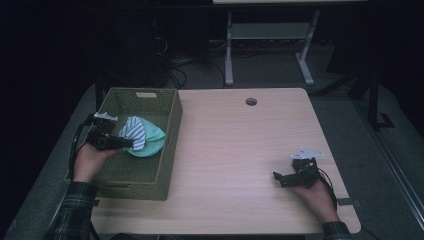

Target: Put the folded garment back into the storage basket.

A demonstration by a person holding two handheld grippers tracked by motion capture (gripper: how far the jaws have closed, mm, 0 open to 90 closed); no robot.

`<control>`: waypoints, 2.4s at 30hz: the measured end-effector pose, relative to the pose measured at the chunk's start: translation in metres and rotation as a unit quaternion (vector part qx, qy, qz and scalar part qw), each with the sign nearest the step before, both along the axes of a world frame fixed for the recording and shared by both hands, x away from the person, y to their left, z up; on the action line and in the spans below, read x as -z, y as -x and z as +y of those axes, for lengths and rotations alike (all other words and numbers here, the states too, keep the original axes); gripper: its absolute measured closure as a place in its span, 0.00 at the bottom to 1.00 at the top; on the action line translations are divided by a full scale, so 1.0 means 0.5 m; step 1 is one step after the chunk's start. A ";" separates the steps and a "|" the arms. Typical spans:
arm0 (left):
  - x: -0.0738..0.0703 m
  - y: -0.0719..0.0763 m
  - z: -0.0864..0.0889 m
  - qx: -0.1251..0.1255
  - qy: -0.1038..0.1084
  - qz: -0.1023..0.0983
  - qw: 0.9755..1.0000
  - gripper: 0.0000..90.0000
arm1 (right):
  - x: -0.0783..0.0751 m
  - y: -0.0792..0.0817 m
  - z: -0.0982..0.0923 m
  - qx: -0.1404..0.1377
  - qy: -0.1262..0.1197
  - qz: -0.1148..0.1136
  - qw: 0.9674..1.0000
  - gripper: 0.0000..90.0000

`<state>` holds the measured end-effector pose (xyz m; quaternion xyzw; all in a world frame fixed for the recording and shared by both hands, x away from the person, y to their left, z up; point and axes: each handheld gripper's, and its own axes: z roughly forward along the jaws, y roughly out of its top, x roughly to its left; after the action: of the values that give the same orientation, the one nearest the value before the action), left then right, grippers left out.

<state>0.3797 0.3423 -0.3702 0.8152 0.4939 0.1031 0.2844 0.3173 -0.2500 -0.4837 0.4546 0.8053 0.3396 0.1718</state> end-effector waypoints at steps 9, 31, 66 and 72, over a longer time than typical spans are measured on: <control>0.042 -0.016 -0.003 -0.003 -0.009 0.018 1.000 0.81 | 0.000 0.000 0.000 0.000 0.000 0.000 1.000 0.02; 0.060 -0.017 0.005 -0.011 -0.004 0.013 1.000 0.34 | 0.000 0.000 0.000 0.004 0.001 0.000 1.000 0.02; -0.111 0.036 -0.161 0.055 0.057 -0.099 0.992 0.20 | 0.000 0.000 0.000 0.003 0.001 -0.001 1.000 0.02; -0.122 0.049 -0.217 0.076 0.067 -0.113 0.988 0.20 | 0.000 0.000 0.000 0.004 0.000 0.000 1.000 0.02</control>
<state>0.3553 0.2339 -0.3092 0.8129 0.4006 0.1394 0.3992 0.3172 -0.2499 -0.4837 0.4574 0.8037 0.3388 0.1733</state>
